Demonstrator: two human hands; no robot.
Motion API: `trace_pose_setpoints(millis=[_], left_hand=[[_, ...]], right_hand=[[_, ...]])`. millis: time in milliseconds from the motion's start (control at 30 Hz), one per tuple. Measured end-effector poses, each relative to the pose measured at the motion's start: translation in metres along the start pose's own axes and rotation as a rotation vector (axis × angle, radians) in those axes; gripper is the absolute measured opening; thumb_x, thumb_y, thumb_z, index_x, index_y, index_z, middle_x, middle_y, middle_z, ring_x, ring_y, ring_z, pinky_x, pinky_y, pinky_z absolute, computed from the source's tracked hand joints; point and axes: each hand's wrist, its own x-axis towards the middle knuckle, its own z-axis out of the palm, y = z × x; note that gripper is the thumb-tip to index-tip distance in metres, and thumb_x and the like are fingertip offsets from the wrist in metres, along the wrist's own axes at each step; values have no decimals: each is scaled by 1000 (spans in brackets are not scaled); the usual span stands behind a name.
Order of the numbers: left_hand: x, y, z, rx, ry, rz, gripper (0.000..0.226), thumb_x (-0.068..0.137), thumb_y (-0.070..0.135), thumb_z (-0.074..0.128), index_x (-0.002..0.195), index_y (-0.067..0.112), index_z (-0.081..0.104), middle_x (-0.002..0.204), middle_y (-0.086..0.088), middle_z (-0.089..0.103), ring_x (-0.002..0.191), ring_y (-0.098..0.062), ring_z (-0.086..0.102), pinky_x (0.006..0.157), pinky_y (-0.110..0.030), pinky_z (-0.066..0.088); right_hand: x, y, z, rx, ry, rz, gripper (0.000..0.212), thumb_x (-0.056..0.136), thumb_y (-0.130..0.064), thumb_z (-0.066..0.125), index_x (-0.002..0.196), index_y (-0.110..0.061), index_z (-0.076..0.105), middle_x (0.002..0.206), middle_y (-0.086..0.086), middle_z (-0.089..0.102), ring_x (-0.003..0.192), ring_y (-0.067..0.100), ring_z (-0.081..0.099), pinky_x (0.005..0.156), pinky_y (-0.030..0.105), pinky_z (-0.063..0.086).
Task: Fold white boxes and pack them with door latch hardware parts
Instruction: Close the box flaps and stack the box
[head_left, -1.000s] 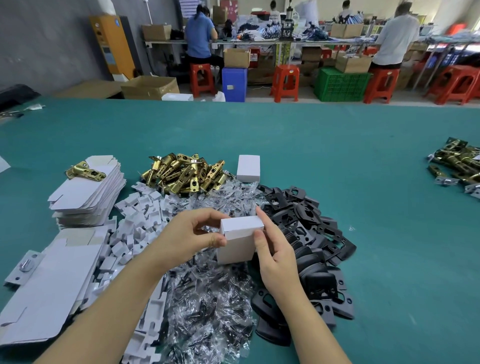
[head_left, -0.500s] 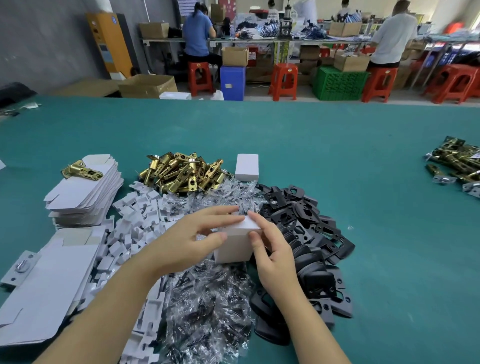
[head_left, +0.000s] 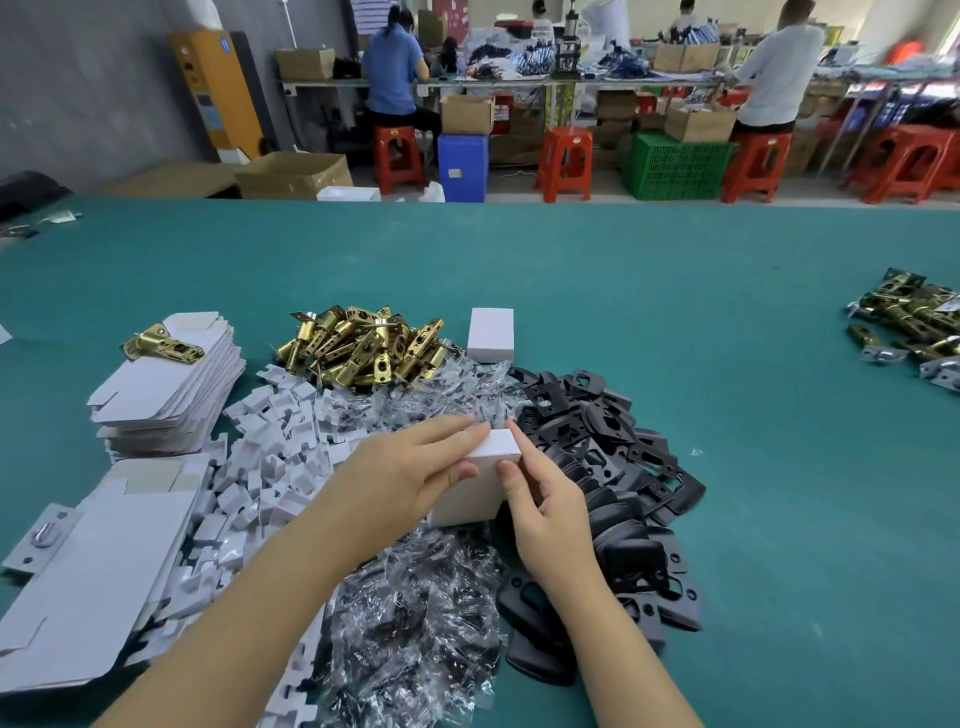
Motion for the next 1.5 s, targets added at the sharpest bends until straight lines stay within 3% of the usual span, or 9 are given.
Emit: trace_pose_setpoints(millis=[67, 133, 200, 367, 500, 667, 900, 1367, 1500], left_hand=[[-3, -7, 1, -95, -13, -67, 47, 102, 43, 49, 146, 28, 53, 150, 16, 49, 134, 2, 49, 111, -22, 42], [-5, -10, 0, -145, -27, -108, 49, 100, 44, 47, 148, 34, 45, 151, 23, 43, 134, 20, 34, 111, -4, 26], [-6, -10, -1, -150, -40, -118, 50, 99, 44, 45, 148, 35, 42, 150, 24, 41, 133, 23, 32, 107, 2, 20], [-4, -7, 0, -94, -77, -126, 60, 97, 55, 35, 151, 31, 44, 154, 23, 37, 139, 2, 39, 114, -20, 33], [-5, -6, -1, -77, -96, -124, 61, 95, 56, 32, 151, 33, 42, 154, 25, 35, 136, 3, 39, 112, -19, 34], [-5, -4, -3, -44, -105, -109, 56, 100, 47, 37, 151, 27, 47, 155, 12, 44, 137, -8, 47, 112, -29, 42], [-1, 0, -8, -56, -10, -60, 45, 99, 35, 49, 136, 14, 65, 138, 4, 63, 123, -12, 60, 106, -33, 50], [-2, 5, -14, -59, 67, -21, 36, 100, 30, 53, 124, 10, 72, 114, 3, 74, 98, -10, 68, 84, -24, 54], [-3, 5, -12, -77, 79, -40, 37, 99, 32, 54, 125, 12, 72, 116, 4, 73, 101, -8, 67, 87, -25, 54]], right_hand=[[0, -1, 0, 3, -12, 1, 44, 106, -22, 54, 149, -29, 50, 138, -12, 63, 120, -5, 57, 92, 18, 52], [0, -2, 0, 2, -20, -5, 44, 106, -22, 53, 150, -27, 49, 135, -22, 58, 121, -11, 53, 94, 17, 50], [0, -3, 1, -13, -24, -19, 45, 106, -21, 52, 151, -24, 48, 133, -27, 54, 120, -14, 51, 93, 13, 48], [0, -1, 4, -67, -23, -47, 46, 108, -22, 45, 154, -23, 42, 134, -31, 48, 121, -17, 47, 96, 10, 44], [-1, 1, 7, -102, -11, -84, 49, 108, -27, 42, 156, -19, 39, 134, -34, 42, 121, -24, 41, 94, 2, 36], [-1, 0, 7, -89, -5, -108, 46, 108, -28, 43, 153, -27, 38, 133, -32, 46, 121, -20, 45, 94, 7, 41], [-3, -8, 1, -28, 55, -172, 40, 102, -30, 52, 138, -49, 49, 131, -36, 56, 120, -7, 57, 92, 10, 46], [-4, -14, 1, 38, 113, -164, 30, 98, -49, 52, 127, -51, 60, 122, -37, 64, 115, -2, 62, 89, 21, 54], [-5, -14, 1, 61, 117, -137, 29, 97, -48, 53, 123, -45, 65, 119, -23, 70, 113, 7, 66, 87, 28, 57]])
